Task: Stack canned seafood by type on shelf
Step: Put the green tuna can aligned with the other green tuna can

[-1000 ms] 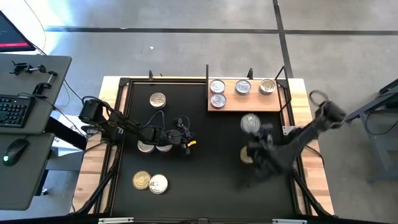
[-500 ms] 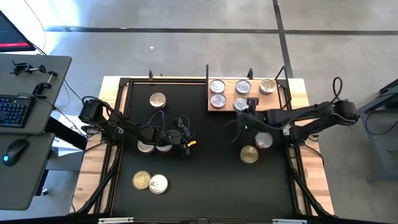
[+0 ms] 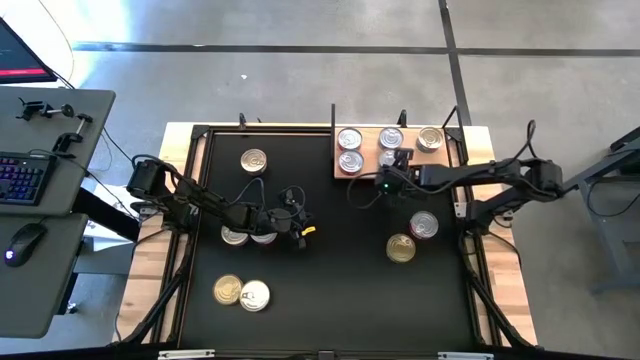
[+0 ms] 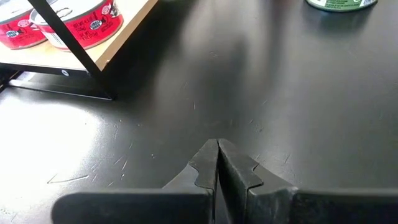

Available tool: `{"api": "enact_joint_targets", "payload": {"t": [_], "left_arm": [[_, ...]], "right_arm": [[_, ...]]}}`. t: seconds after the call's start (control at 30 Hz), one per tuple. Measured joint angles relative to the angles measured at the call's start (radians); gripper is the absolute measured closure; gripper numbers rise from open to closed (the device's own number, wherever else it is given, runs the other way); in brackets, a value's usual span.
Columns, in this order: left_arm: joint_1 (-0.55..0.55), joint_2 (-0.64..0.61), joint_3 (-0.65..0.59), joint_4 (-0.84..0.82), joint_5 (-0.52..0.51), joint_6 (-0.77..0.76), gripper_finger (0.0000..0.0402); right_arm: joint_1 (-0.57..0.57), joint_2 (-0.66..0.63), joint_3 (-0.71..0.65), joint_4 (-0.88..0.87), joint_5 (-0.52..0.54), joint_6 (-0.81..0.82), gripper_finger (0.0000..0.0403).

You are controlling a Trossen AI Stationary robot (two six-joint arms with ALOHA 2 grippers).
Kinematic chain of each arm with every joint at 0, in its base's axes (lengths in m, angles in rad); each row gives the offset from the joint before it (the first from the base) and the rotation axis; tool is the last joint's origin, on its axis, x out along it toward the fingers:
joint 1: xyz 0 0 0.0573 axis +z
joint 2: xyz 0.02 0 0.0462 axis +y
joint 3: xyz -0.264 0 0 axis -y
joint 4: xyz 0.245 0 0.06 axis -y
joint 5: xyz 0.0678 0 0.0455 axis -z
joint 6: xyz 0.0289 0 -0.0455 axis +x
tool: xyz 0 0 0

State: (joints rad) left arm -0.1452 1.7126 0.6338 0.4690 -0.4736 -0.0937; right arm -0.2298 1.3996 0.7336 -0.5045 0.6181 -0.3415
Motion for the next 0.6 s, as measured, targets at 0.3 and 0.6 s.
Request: {"api": "enact_joint_targets", "payload": {"t": [0.3, 0.6], "left_arm": [[-0.002, 0.000, 0.000, 0.000, 0.000, -0.001, 0.0399], [-0.009, 0.000, 0.000, 0.000, 0.000, -0.007, 0.0399]], "right_arm": [[0.001, 0.012, -0.001, 0.031, 0.012, 0.000, 0.0361], [0.040, 0.001, 0.063, -0.078, 0.015, 0.060, 0.0274]]}}
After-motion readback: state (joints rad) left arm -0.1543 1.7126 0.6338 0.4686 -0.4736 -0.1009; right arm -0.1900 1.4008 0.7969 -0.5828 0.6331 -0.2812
